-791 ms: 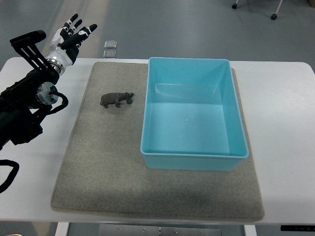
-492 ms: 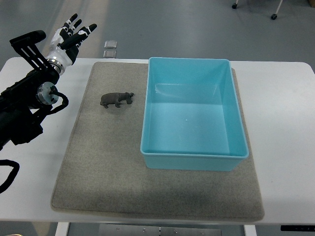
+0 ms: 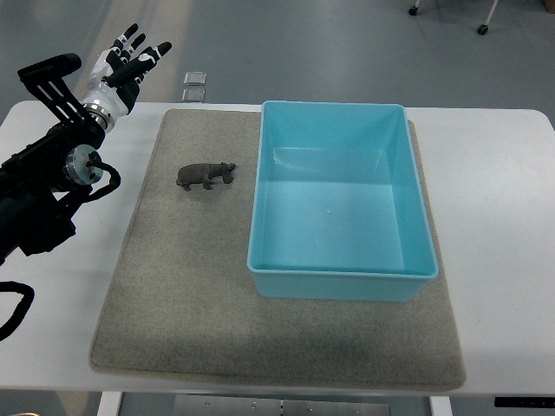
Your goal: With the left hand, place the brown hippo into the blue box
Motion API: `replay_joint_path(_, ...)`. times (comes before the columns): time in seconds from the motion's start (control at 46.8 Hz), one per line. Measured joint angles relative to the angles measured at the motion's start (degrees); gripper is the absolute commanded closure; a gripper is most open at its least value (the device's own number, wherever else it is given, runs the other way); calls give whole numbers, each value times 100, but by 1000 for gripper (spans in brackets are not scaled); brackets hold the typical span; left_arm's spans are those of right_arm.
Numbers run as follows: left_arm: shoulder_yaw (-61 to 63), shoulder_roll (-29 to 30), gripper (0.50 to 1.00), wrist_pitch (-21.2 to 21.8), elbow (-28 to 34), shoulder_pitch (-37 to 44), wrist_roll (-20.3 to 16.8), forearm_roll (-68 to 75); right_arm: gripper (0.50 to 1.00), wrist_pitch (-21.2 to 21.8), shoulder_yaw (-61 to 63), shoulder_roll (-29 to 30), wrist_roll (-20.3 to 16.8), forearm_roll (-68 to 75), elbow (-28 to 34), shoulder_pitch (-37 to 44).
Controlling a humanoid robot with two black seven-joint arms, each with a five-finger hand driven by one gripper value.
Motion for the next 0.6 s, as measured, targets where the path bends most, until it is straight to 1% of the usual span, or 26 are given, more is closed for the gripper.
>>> replay_joint_path(0.599, 0, 3, 504, -1, 1, -48, 0, 0, 564, 0, 0, 0, 0, 0, 1, 0)
